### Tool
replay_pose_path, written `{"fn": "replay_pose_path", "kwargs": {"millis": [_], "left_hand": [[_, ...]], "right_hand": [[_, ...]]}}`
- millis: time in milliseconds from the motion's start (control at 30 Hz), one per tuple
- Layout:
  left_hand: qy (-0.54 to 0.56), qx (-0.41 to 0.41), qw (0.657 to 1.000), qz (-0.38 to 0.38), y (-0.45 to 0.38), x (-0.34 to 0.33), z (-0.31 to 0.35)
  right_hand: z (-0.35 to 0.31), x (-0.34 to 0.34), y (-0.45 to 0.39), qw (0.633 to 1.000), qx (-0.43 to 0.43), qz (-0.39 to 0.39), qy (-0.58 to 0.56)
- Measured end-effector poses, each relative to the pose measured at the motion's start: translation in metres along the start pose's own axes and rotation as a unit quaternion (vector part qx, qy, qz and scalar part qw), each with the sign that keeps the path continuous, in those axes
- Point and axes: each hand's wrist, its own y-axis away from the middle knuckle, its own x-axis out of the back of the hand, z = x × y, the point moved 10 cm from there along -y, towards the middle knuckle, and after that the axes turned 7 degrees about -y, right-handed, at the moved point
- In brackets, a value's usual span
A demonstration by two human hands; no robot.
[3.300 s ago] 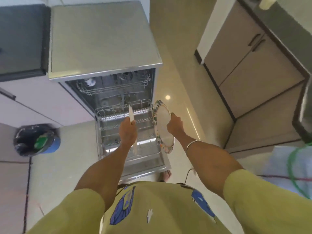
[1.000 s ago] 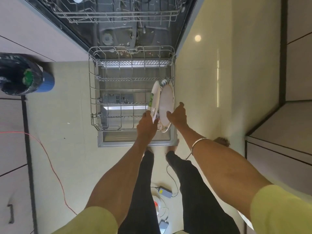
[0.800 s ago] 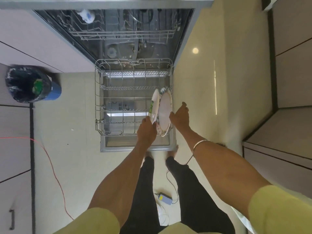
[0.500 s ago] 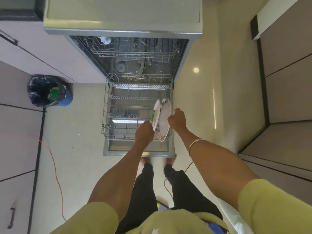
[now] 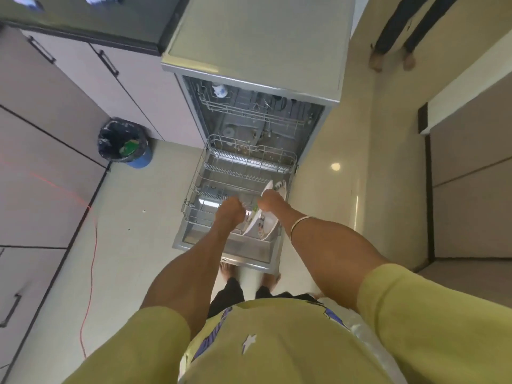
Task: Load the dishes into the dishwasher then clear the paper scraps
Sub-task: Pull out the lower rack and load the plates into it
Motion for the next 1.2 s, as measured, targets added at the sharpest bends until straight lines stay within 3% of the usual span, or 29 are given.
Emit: {"fn": "replay_pose_path", "kwargs": {"millis": [233, 467, 733, 1200], "left_hand": [[0.037, 0.033, 0.998, 0.042, 0.023, 0.043, -0.041], [0.010, 0.055, 0.995, 0.082, 0.055, 0.081, -0.097], [0.005, 0.077, 0.993, 0.094, 0.079, 0.114, -0.209], [0.037, 0.196, 0.973, 0.120, 0.123, 0.199, -0.445]], "right_hand": [[-0.062, -0.020, 0.028, 0.988, 0.063, -0.006, 0.138], [-0.107, -0.060, 0.057, 0.978, 0.086, -0.014, 0.191], [-0.190, -0.137, 0.083, 0.979, 0.104, -0.023, 0.175], [-0.345, -0.286, 0.116, 0.964, 0.132, -0.028, 0.231]]}}
